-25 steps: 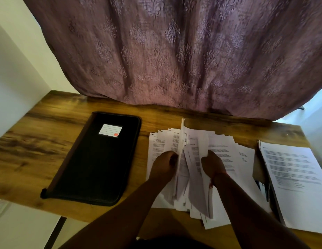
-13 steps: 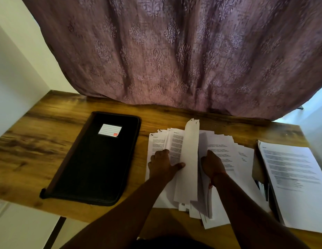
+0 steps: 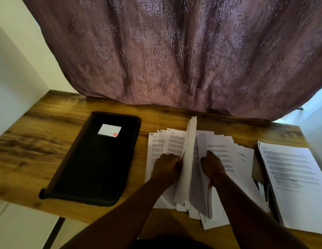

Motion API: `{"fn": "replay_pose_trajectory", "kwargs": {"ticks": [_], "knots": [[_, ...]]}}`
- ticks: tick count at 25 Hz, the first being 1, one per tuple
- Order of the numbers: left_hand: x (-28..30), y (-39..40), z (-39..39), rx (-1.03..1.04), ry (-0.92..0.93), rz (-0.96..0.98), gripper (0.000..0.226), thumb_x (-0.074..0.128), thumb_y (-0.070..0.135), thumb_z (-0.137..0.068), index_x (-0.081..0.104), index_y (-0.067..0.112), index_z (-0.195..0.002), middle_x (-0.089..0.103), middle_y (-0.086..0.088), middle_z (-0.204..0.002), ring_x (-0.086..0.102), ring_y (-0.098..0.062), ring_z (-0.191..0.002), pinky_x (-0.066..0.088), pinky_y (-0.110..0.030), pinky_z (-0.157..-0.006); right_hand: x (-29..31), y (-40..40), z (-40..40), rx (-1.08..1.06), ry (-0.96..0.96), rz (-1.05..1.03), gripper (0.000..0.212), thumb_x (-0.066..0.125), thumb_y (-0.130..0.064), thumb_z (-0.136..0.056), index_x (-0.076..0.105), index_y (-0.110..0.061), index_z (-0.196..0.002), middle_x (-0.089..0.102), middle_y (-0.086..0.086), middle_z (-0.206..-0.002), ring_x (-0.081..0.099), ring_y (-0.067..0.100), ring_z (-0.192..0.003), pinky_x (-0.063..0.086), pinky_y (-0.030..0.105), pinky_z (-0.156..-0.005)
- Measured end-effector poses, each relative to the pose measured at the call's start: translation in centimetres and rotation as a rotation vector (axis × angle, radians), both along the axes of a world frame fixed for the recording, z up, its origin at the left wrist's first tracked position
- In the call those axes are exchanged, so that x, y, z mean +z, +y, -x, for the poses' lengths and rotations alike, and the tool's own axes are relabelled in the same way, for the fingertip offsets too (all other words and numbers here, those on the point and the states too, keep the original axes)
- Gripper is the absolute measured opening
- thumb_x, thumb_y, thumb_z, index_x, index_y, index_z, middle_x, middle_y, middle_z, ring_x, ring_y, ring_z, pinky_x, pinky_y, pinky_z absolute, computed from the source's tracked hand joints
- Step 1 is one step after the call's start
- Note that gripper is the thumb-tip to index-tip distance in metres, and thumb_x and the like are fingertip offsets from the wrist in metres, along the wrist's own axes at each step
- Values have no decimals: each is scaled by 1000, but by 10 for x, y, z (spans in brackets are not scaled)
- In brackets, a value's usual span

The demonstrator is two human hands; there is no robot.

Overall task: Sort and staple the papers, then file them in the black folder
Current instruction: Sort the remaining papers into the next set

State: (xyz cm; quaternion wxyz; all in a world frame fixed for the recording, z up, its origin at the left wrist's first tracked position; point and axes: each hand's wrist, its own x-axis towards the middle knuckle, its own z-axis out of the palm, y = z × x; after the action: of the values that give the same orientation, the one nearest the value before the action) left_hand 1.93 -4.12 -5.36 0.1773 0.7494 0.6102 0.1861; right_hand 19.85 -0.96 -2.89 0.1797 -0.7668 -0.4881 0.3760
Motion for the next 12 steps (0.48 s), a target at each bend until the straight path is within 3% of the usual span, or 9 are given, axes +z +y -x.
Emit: {"fn": "replay_pose_trajectory", "kwargs": {"ticks": [2, 5, 8, 10, 12], "knots": [[-4, 0, -1, -37, 114, 46, 29, 52, 35, -95, 62, 21, -119, 57, -4, -129, 47, -30, -123, 44, -51, -102, 0, 0, -1, 7, 10, 3, 20, 46, -18, -98, 52, -17, -117, 57, 5, -106, 56, 30, -108, 45, 45, -95], [-11, 4, 2, -74, 296, 127, 56, 29, 51, -87, 47, 32, -137, 40, -5, -149, 28, -34, -141, 36, -59, -107, -2, 1, 0, 8, -25, -1, 25, 47, -17, -98, 53, -14, -122, 60, 12, -116, 56, 30, -109, 45, 43, -94], [-17, 8, 3, -63, 257, 211, 72, 10, 57, -80, 32, 39, -146, 31, -10, -155, 17, -40, -146, 31, -64, -109, -2, 1, 0, 0, -28, 2, 26, 47, -16, -99, 53, -12, -123, 59, 13, -119, 56, 32, -112, 44, 42, -96], [-14, 9, 1, -26, 196, 245, 69, 13, 59, -82, 28, 40, -146, 26, -12, -157, 12, -42, -147, 28, -66, -111, -2, 1, 0, -2, -27, 3, 25, 47, -17, -99, 53, -12, -123, 59, 13, -118, 56, 31, -111, 44, 42, -96], [-4, 5, 0, 31, 125, 258, 57, 32, 53, -90, 33, 36, -144, 28, -12, -157, 16, -41, -147, 29, -63, -112, -2, 1, 0, 3, -19, -1, 24, 47, -17, -98, 54, -14, -121, 60, 12, -116, 56, 30, -108, 45, 42, -95]]}}
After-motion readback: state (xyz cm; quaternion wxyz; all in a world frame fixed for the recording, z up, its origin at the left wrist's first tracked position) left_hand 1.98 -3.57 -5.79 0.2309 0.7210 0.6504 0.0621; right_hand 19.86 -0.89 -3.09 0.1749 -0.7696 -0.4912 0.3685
